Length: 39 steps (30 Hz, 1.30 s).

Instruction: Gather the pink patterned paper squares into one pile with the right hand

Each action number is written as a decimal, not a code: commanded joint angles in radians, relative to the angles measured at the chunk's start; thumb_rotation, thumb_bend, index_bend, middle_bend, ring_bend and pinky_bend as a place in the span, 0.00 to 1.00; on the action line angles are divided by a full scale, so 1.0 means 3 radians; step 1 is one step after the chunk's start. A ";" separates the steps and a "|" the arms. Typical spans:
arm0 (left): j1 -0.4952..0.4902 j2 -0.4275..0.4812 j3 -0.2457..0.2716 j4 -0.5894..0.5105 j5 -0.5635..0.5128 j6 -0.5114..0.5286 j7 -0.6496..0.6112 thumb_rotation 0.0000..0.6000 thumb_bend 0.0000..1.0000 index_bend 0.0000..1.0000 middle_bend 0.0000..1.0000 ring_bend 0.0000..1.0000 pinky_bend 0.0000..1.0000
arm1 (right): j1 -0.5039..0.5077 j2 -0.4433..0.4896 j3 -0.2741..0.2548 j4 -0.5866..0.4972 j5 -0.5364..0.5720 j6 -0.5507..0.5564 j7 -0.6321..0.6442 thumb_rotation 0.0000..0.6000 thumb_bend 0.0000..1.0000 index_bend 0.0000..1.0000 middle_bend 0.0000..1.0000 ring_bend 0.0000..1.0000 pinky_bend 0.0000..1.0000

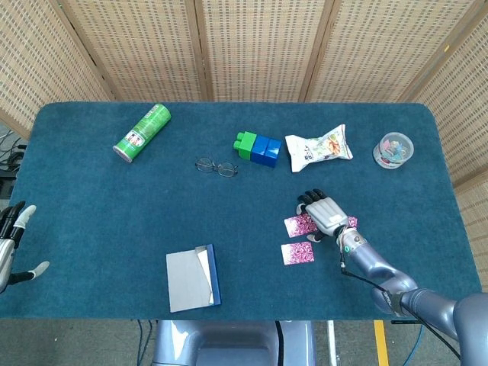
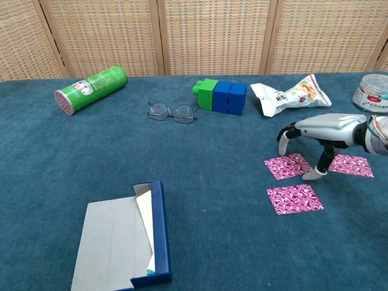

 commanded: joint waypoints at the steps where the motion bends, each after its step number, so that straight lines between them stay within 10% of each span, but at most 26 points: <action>1: 0.0001 -0.0001 0.0000 0.0000 0.0000 0.0002 0.0000 0.92 0.06 0.00 0.00 0.00 0.00 | 0.0003 0.0000 0.0006 0.0007 0.0007 -0.0007 0.0002 1.00 0.26 0.34 0.14 0.00 0.00; 39: 0.0013 -0.0016 0.0007 0.0049 -0.0019 -0.0006 -0.0047 0.92 0.06 0.00 0.00 0.00 0.00 | -0.0002 -0.0084 0.0013 0.0158 0.0049 -0.0061 0.0009 1.00 0.31 0.43 0.19 0.00 0.00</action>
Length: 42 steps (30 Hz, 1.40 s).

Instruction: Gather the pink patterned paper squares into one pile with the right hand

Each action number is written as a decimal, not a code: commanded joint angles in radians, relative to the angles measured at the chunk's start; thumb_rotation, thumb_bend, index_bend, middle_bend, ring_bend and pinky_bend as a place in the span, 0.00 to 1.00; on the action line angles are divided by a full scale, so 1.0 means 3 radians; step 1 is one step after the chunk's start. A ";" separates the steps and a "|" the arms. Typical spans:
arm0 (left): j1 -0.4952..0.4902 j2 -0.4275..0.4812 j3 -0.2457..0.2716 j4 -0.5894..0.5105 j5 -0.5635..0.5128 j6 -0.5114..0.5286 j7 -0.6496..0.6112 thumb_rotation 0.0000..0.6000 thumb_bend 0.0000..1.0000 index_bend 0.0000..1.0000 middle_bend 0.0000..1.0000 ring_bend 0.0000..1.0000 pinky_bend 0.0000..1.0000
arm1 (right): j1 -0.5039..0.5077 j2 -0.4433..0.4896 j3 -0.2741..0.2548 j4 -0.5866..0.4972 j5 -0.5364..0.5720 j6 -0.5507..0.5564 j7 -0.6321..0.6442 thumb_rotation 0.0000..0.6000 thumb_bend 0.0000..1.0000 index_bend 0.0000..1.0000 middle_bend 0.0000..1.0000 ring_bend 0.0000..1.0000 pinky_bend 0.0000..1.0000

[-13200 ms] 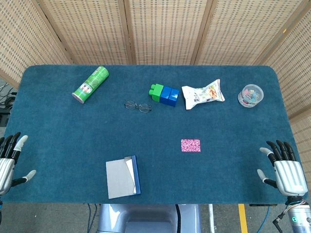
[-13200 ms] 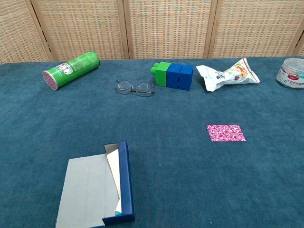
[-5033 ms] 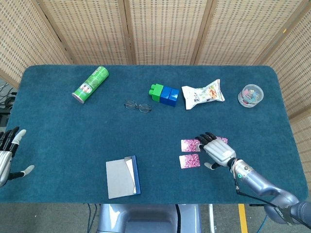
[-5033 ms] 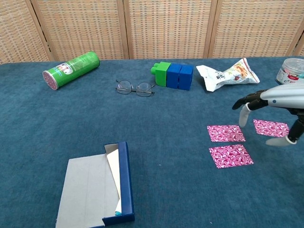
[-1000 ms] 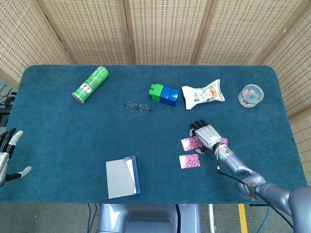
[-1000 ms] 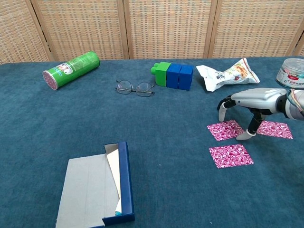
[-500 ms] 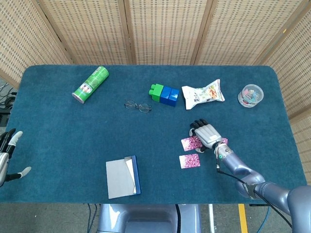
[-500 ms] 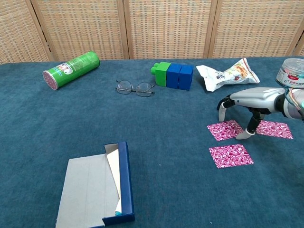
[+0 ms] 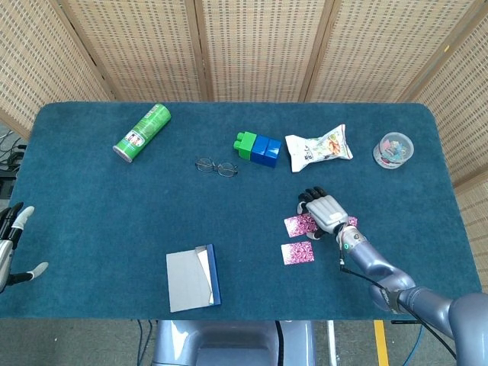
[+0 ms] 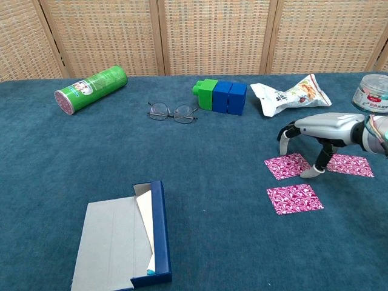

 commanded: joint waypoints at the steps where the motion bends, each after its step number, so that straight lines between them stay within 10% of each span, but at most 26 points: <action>1: 0.0003 0.0001 0.0001 0.0001 0.0005 0.0006 -0.0005 0.92 0.06 0.00 0.00 0.00 0.00 | -0.0005 -0.0005 -0.0007 0.0009 -0.0011 0.0007 0.0001 1.00 0.31 0.44 0.19 0.00 0.00; 42: 0.0010 0.0008 0.0011 -0.0012 0.0104 0.0050 -0.0040 0.92 0.06 0.00 0.00 0.00 0.00 | -0.0373 0.0544 -0.0036 -0.0372 0.0151 0.0340 -0.0089 1.00 0.34 0.45 0.20 0.00 0.00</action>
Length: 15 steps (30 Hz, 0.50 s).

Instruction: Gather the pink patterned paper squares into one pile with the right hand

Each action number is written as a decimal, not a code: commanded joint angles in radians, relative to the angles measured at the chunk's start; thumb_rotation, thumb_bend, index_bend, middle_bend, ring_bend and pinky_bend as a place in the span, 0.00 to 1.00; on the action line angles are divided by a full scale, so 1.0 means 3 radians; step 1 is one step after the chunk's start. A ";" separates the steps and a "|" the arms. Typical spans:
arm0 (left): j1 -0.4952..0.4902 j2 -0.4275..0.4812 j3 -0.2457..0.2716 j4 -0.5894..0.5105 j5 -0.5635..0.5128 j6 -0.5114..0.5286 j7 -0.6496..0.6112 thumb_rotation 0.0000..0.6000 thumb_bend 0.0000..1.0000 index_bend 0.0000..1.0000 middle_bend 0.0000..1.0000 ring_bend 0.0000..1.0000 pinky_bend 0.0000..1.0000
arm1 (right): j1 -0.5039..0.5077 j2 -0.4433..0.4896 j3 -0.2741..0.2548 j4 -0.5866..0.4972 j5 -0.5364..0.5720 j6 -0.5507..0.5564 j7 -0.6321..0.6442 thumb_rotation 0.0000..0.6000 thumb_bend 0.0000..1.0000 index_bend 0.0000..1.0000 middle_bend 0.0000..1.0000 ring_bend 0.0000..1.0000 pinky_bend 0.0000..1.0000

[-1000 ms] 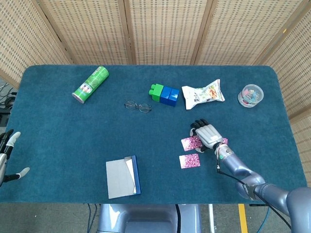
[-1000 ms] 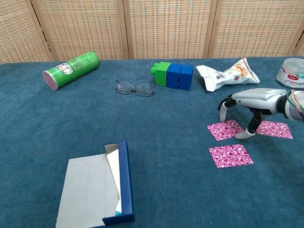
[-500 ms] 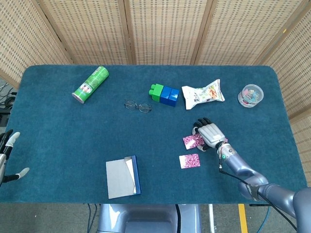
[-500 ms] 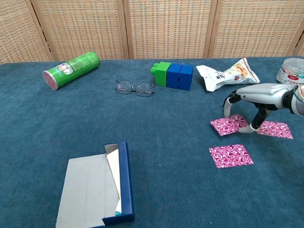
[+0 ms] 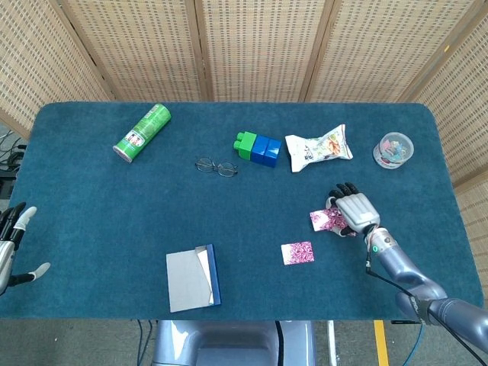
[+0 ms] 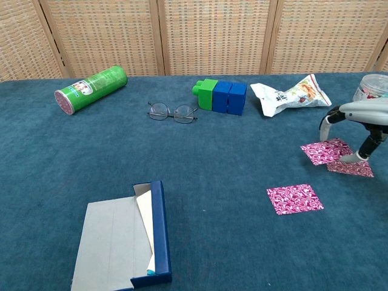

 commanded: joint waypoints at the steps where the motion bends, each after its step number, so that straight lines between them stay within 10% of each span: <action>1: 0.0000 0.0008 0.0000 -0.0015 0.0006 0.0005 0.0012 0.92 0.06 0.00 0.00 0.00 0.00 | -0.0082 0.0018 -0.0046 0.0078 0.0009 0.0036 0.0048 1.00 0.34 0.45 0.20 0.00 0.00; 15: 0.0021 0.0029 0.0017 -0.0070 0.0025 0.0034 0.0043 0.92 0.06 0.00 0.00 0.00 0.00 | -0.0177 -0.0018 -0.0095 0.0324 -0.0095 0.0011 0.0265 1.00 0.31 0.43 0.18 0.00 0.00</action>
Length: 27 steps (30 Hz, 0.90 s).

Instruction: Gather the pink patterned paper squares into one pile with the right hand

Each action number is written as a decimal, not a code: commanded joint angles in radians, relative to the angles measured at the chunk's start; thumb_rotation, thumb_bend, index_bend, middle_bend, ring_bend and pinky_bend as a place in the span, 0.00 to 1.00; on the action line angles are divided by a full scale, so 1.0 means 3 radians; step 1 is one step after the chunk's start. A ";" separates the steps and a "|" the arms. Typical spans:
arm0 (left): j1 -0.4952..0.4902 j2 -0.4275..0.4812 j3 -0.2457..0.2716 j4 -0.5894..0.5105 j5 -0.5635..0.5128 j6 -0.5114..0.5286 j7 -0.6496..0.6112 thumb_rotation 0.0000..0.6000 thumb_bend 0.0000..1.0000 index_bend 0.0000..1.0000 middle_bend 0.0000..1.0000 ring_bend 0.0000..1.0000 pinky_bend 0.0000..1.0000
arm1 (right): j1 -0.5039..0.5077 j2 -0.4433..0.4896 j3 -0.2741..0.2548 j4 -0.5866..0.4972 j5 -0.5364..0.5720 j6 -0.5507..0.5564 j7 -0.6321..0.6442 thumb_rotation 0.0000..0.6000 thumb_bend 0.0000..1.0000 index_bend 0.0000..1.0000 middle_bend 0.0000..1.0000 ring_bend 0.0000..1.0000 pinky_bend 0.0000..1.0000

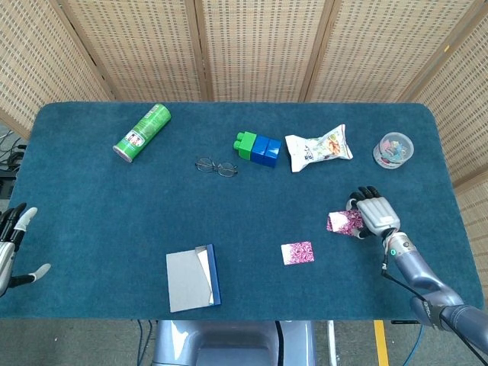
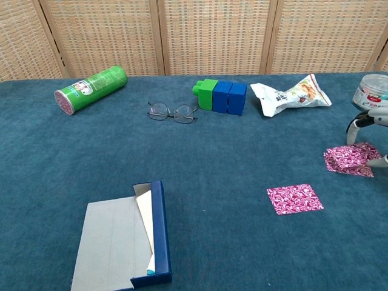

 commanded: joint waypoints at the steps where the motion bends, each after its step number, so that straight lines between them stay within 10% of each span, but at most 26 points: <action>1: 0.0002 0.0002 0.0001 0.0000 -0.0002 -0.0001 -0.0001 0.93 0.06 0.00 0.00 0.00 0.00 | -0.0004 -0.0007 -0.0015 0.0011 -0.0030 -0.0015 0.0017 1.00 0.31 0.42 0.17 0.00 0.00; 13: -0.0008 -0.0001 -0.0006 0.0010 -0.0011 -0.0017 -0.0015 0.92 0.06 0.00 0.00 0.00 0.00 | 0.0022 0.0074 0.0047 -0.0158 -0.0031 -0.0007 -0.0056 1.00 0.26 0.22 0.12 0.00 0.00; 27: -0.0022 -0.0031 -0.0007 0.0087 -0.0019 -0.0054 -0.0089 0.92 0.06 0.00 0.00 0.00 0.00 | -0.0071 0.0296 0.0056 -0.0932 -0.0019 0.0175 -0.0229 1.00 0.26 0.26 0.11 0.00 0.00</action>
